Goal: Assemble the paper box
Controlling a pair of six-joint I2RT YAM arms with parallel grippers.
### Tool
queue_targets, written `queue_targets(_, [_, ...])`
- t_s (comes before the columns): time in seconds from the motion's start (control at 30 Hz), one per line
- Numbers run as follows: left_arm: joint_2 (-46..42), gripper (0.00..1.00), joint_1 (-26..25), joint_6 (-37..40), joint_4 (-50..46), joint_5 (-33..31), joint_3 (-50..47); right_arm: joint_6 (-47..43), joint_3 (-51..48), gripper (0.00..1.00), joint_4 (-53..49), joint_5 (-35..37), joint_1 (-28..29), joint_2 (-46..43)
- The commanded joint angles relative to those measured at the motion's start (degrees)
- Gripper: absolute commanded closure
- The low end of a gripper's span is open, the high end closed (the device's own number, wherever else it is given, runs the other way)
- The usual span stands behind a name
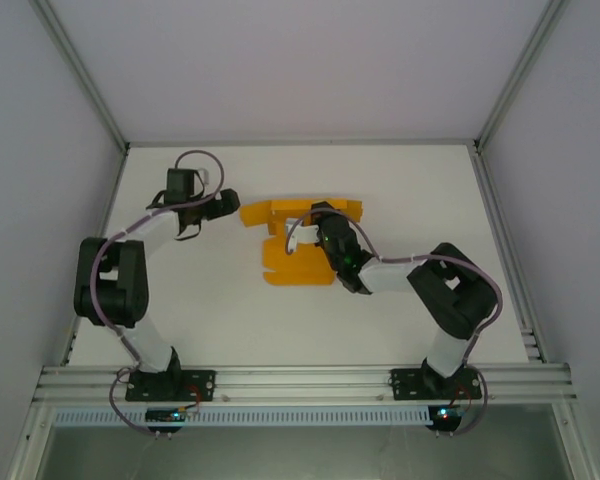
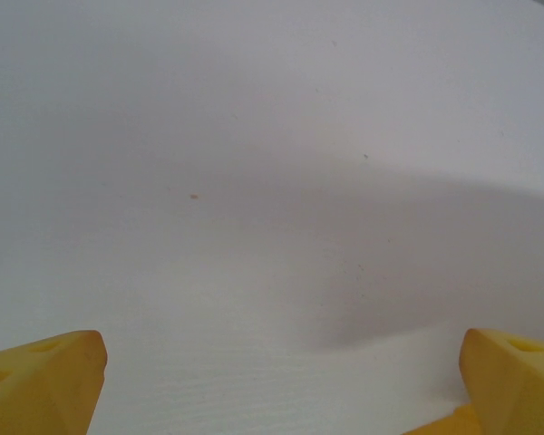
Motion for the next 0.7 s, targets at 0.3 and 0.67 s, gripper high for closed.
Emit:
queue_targets(0.3, [-4.18, 0.16, -4.68, 8.24, 15.24, 18.46, -10.37, 2.27, -0.06, 1.0, 3.02, 2.15, 0.02, 1.33])
queue_targets(0.67, [-5.09, 0.2, -10.7, 12.13, 27.75, 11.62, -18.71, 2.55, -2.44, 1.0, 5.28, 3.61, 0.6, 3.25])
